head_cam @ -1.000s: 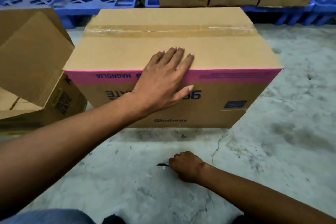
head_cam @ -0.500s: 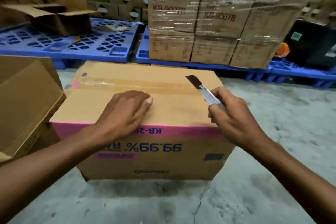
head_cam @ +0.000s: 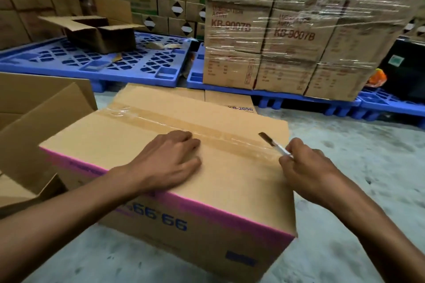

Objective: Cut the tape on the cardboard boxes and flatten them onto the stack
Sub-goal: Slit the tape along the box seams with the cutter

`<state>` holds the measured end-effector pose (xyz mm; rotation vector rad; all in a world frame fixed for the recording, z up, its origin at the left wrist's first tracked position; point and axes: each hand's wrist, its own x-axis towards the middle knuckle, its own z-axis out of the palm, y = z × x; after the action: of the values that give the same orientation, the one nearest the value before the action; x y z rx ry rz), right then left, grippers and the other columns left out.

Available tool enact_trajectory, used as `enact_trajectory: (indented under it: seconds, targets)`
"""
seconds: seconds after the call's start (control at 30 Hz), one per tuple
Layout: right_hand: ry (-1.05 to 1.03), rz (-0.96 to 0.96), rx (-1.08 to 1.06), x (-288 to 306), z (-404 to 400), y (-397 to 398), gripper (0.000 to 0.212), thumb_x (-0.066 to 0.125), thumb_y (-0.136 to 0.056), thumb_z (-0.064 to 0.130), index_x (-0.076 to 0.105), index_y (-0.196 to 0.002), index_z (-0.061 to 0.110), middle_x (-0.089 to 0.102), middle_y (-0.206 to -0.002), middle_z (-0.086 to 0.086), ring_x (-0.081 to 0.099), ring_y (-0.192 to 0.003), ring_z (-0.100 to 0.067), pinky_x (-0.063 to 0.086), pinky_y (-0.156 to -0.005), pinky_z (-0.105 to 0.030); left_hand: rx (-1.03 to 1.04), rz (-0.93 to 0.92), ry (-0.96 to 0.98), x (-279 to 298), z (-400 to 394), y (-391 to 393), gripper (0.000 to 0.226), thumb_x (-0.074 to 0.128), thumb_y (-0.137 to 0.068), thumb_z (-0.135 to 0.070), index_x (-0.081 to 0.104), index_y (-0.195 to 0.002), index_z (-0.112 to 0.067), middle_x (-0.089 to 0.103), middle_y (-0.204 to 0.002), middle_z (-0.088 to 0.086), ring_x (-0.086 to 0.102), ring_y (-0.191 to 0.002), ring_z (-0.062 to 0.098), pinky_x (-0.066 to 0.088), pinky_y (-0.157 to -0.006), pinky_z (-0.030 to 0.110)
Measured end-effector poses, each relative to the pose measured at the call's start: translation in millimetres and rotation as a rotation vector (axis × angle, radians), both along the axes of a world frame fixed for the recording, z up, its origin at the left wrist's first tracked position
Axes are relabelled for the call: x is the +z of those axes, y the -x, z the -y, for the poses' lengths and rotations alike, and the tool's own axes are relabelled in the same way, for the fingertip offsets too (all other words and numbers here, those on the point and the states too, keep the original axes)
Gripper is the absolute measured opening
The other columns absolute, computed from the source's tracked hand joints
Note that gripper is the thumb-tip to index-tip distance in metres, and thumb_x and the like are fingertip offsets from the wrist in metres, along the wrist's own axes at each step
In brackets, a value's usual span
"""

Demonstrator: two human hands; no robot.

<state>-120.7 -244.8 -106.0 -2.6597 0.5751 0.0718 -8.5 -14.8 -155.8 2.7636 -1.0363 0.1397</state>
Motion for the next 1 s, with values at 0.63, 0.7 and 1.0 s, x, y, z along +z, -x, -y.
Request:
enact_trajectory:
  seconds: [0.63,0.7,1.0]
  targets:
    - [0.195,0.035,0.568,10,-5,-52,0.027,0.047,-0.098,0.027,0.058,-0.123,0.029,0.053,-0.093,0.003,0.056,-0.084,-0.020,0.047,-0.072,-0.032,0.138,-0.062,0.097,-7,27,6,0.072,0.027,-0.081,-0.061,0.043,-0.141,-0.025,0.035,-0.152,-0.002,0.026,-0.141,0.014,0.023,-0.111,0.030]
    - [0.266,0.068,0.585,9,-6,-53,0.029,0.047,-0.098,0.027,0.059,-0.125,0.029,0.052,-0.094,0.002,0.057,-0.090,-0.024,0.044,-0.067,-0.031,0.141,-0.063,0.098,-7,27,6,0.072,0.027,-0.081,-0.061,0.043,-0.141,-0.025,0.036,-0.152,-0.002,0.026,-0.141,0.013,0.023,-0.111,0.030]
    - [0.640,0.085,0.686,13,-22,-55,0.024,0.046,-0.096,0.007,0.059,-0.114,0.015,0.035,-0.065,0.005,0.034,-0.054,-0.011,0.023,-0.045,-0.026,0.156,-0.075,0.076,-8,26,5,0.066,0.039,-0.089,-0.062,0.038,-0.144,-0.025,0.032,-0.153,-0.006,0.022,-0.142,0.011,0.027,-0.111,0.035]
